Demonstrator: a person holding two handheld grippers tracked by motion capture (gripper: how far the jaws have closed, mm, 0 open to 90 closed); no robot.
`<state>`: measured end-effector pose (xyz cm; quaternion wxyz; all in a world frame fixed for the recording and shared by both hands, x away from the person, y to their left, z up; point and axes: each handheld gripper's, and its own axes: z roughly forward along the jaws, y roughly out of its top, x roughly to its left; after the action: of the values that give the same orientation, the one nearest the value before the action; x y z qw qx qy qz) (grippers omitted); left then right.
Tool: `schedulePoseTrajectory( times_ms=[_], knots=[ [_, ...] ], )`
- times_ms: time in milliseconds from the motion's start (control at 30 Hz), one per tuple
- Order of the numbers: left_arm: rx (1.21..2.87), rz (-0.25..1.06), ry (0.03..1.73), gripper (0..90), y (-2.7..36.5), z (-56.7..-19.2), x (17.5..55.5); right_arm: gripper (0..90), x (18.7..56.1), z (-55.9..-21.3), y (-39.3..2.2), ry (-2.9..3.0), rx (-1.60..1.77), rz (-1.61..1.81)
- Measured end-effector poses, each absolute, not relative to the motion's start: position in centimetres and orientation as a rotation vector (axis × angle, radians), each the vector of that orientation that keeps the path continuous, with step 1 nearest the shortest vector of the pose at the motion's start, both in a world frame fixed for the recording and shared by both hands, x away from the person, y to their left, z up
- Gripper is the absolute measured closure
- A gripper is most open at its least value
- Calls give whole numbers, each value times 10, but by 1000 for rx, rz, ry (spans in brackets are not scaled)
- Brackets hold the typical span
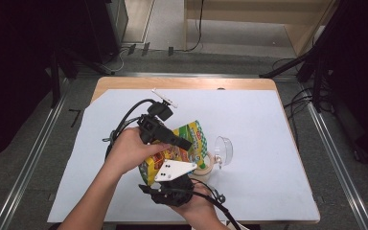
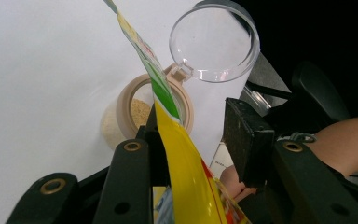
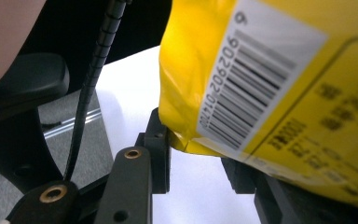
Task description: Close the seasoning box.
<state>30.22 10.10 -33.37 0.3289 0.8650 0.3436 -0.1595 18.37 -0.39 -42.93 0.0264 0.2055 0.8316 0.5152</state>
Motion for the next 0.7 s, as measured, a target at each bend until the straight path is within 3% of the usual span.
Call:
schedulePoseTrajectory(
  times_ms=[700],
  knots=[
    [2258, -364, 893, 702, 109, -331, 302, 680, 188, -430, 3, 2535, 629, 1617]
  ],
)
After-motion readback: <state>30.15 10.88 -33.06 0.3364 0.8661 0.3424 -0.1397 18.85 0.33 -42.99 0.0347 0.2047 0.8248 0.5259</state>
